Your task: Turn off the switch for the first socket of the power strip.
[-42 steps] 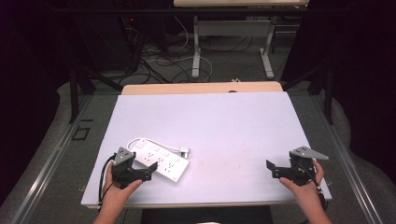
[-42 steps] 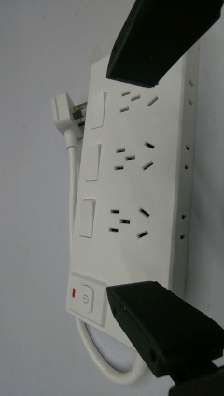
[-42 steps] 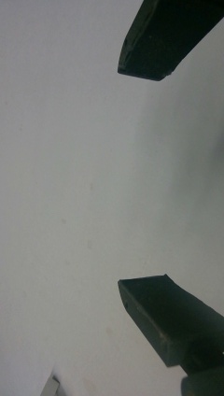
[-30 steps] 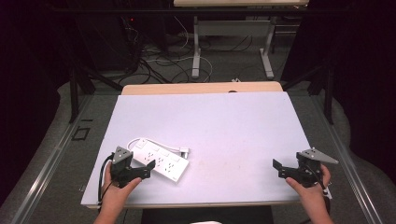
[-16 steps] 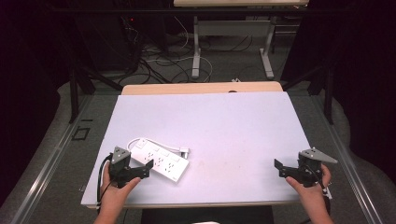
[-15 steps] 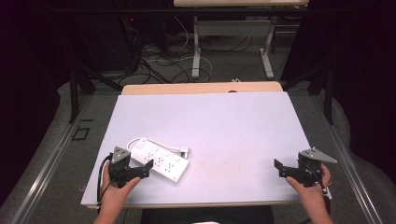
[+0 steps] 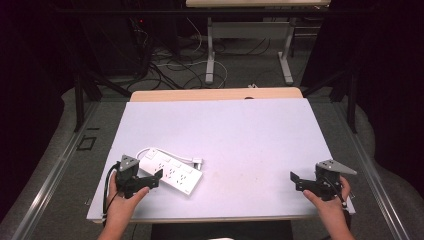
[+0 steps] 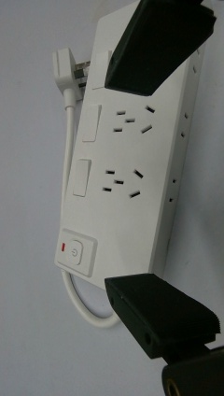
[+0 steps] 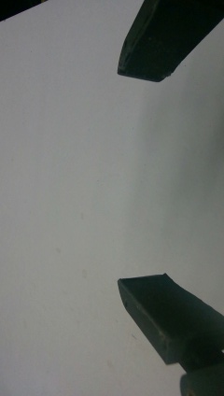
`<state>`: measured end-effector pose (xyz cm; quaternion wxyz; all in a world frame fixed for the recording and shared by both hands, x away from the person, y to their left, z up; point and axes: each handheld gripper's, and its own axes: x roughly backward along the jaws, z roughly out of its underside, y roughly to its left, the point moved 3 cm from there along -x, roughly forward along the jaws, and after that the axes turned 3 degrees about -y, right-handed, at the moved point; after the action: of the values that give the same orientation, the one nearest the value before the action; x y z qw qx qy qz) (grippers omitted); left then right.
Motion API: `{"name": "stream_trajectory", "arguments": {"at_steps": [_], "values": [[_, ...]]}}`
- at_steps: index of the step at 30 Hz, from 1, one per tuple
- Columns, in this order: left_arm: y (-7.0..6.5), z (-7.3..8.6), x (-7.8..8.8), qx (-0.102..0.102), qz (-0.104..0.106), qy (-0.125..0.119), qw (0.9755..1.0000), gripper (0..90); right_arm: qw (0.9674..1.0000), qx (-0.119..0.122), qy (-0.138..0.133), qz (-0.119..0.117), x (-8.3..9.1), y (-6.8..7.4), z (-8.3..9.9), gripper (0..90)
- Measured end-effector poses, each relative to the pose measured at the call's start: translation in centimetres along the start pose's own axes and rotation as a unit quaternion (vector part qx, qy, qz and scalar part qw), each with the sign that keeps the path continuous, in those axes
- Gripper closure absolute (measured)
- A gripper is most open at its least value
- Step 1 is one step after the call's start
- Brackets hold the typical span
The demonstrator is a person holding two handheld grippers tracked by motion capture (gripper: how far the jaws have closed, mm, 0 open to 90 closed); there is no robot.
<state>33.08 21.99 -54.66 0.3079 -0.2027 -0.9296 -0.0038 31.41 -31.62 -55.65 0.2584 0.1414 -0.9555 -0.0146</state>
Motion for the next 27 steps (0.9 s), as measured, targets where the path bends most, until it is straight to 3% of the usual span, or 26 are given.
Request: {"name": "stream_trajectory", "arguments": {"at_steps": [13,18,27], "values": [[0.1,-0.4,0.2,-0.006,0.002,0.021,0.9998,7.0,0.9999,0.010,0.004,-0.003,-0.1,0.3,0.2,2.2],[0.3,-0.7,0.2,0.003,-0.008,0.014,0.9999,8.0,0.9999,0.010,0.007,-0.003,-0.1,0.3,0.2,2.5],[1.0,-1.3,0.8,-0.004,-0.016,0.026,0.9995,8.3,0.9999,0.012,0.007,-0.002,-0.2,0.4,0.3,3.1]]}}
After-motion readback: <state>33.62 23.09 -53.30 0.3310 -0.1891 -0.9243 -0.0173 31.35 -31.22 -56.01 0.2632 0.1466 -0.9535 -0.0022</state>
